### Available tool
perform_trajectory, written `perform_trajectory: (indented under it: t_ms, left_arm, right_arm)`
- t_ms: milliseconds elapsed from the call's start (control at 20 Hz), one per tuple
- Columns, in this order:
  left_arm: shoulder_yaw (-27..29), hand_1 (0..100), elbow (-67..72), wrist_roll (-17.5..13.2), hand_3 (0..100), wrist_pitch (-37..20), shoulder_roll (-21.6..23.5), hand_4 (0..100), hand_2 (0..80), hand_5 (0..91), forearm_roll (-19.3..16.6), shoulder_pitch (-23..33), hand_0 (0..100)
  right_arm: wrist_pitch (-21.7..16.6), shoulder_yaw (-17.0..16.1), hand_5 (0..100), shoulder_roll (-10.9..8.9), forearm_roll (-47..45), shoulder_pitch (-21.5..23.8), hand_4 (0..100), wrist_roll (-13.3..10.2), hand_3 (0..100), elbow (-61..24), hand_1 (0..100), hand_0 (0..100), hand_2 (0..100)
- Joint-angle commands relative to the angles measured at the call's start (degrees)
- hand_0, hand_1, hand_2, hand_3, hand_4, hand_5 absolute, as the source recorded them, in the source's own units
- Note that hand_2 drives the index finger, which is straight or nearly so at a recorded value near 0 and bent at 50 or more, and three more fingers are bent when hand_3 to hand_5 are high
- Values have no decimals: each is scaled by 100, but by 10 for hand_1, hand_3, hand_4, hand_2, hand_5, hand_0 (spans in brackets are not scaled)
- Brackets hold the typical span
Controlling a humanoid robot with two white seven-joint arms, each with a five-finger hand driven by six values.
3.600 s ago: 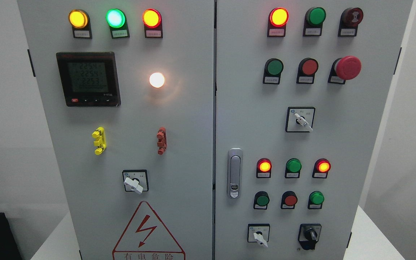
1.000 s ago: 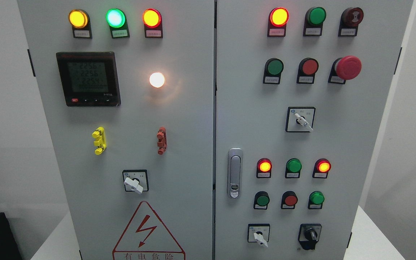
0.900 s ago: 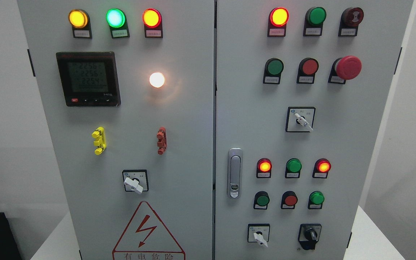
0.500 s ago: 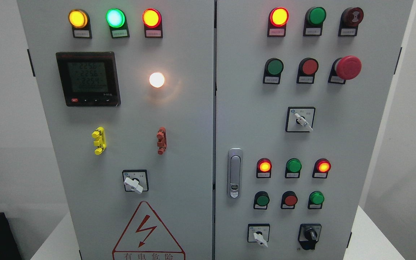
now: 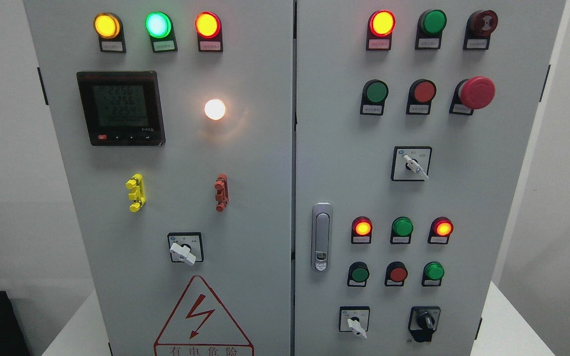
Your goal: Trip black knob to open circuit
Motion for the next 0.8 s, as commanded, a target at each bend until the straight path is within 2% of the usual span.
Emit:
perform_trajectory:
  t_ms: [0, 600, 750]
  left_arm:
    - [7, 389, -1, 1, 0, -10, -9, 0, 0, 0, 14, -23, 120]
    - [7, 389, -1, 1, 0, -1, -9, 0, 0, 0, 14, -14, 120]
    - [7, 389, -1, 1, 0, -10, -9, 0, 0, 0, 14, -23, 120]
  right_arm:
    - [-79, 25, 851, -20, -11, 43, 942, -14, 1000, -283, 742, 436, 0]
    - [-61, 7, 857, -37, -11, 175, 940, -14, 1000, -1267, 781, 481, 0]
    - [-35, -10, 861, -46, -11, 175, 944, -119, 1000, -1592, 781, 483, 0]
